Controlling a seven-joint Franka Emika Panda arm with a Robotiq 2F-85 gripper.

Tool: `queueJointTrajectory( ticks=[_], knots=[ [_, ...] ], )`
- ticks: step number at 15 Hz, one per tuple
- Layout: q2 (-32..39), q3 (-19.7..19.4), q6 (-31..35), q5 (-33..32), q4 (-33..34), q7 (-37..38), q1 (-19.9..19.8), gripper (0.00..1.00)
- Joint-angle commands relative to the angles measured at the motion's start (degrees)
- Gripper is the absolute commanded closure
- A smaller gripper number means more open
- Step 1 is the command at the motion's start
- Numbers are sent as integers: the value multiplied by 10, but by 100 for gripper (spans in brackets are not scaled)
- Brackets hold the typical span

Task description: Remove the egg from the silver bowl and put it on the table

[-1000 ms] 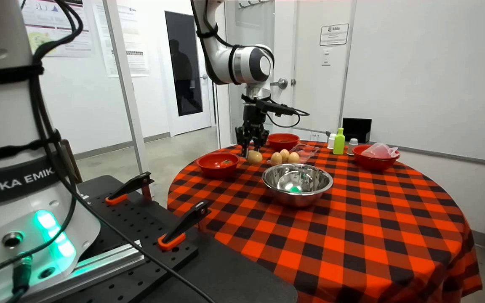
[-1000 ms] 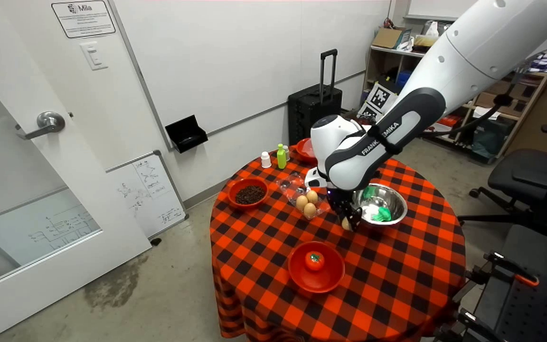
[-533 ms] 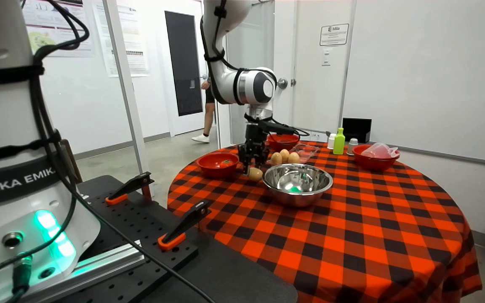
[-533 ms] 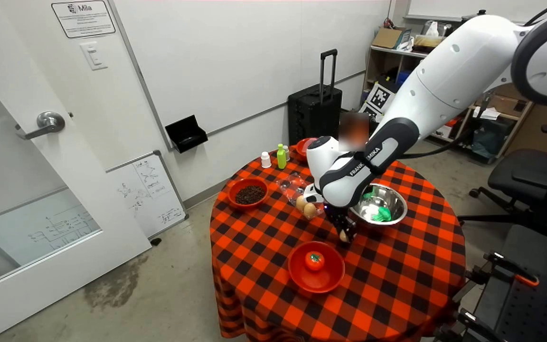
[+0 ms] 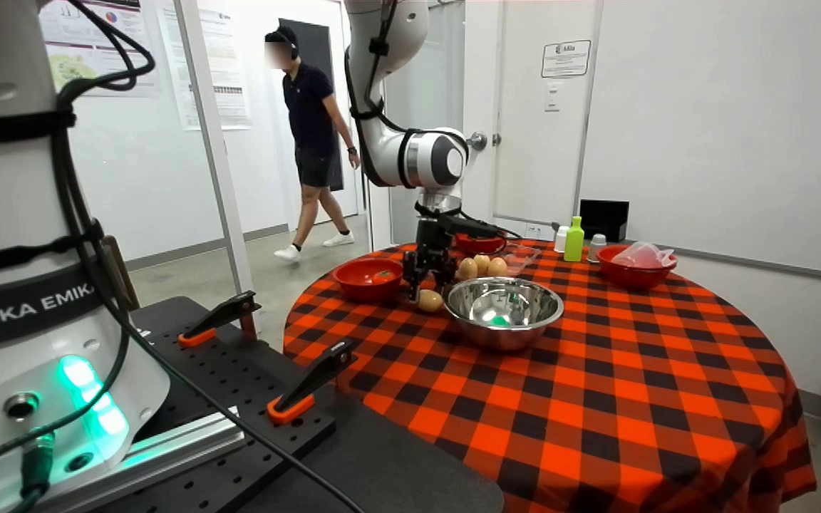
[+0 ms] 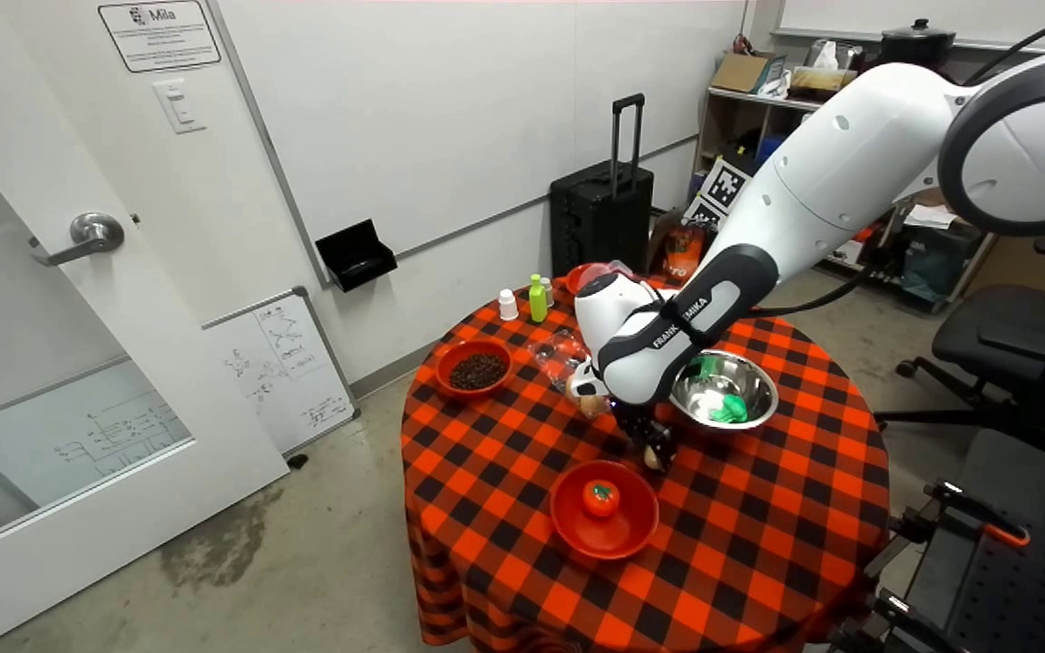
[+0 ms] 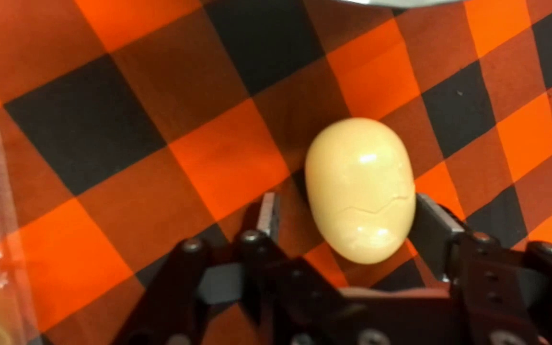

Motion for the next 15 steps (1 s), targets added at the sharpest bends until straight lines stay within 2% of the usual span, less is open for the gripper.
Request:
queueJointTrajectory(
  ticks=[1, 9, 15],
  knots=[
    [-3, -9, -9, -4, 11, 16, 7, 1],
    [-97, -15, -23, -2, -38, 34, -2, 0],
    [-155, -32, -27, -15, -64, 85, 11, 0]
  ],
)
